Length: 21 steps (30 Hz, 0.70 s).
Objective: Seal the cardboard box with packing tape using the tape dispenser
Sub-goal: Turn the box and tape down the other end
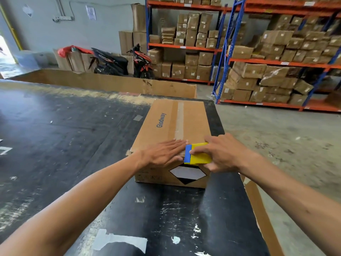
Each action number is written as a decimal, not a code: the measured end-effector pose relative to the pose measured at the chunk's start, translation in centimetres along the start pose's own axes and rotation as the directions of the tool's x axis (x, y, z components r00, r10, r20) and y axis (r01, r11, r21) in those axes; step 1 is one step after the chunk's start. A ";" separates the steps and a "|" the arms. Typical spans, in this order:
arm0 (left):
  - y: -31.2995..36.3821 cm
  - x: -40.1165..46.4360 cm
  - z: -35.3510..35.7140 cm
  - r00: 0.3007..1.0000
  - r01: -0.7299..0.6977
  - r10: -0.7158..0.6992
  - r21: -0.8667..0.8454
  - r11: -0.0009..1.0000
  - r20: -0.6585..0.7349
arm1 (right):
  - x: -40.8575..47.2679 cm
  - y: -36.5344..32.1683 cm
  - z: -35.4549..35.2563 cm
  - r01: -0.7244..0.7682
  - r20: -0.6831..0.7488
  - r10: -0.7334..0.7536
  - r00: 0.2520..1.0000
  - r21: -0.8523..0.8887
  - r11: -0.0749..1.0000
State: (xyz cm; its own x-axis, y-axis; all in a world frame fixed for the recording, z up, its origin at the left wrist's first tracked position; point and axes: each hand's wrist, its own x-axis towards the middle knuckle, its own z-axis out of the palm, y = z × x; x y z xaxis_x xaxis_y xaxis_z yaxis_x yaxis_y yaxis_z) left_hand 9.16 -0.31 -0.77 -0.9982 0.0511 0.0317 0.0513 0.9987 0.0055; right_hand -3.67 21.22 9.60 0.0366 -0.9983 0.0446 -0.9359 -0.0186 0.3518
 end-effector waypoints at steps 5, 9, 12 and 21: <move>0.0 0.0 0.1 1.000 0.017 -0.017 -0.004 1.000 0.010 | -0.9 0.6 1.4 0.024 -0.062 -0.024 0.998 -0.003 1.000; 0.0 -0.1 -0.1 0.999 0.039 -0.039 0.007 0.999 0.001 | -1.5 1.5 1.8 0.053 -0.092 -0.051 0.994 0.025 0.998; 0.1 -0.2 -0.3 0.999 0.053 -0.053 -0.003 0.999 0.005 | -3.1 3.0 2.1 0.066 -0.097 -0.064 0.993 0.018 0.998; 0.2 -0.3 -0.1 1.000 0.025 -0.025 0.026 0.999 -0.006 | -5.3 4.6 3.9 0.031 -0.128 -0.018 0.992 0.104 0.994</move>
State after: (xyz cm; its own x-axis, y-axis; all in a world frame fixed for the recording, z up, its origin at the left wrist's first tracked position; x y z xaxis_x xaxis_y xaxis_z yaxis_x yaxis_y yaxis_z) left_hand 9.43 -0.13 -0.71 -0.9989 0.0265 0.0380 0.0258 0.9995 -0.0199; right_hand -9.53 26.18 7.38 0.0978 -0.9826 0.1578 -0.9657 -0.0554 0.2537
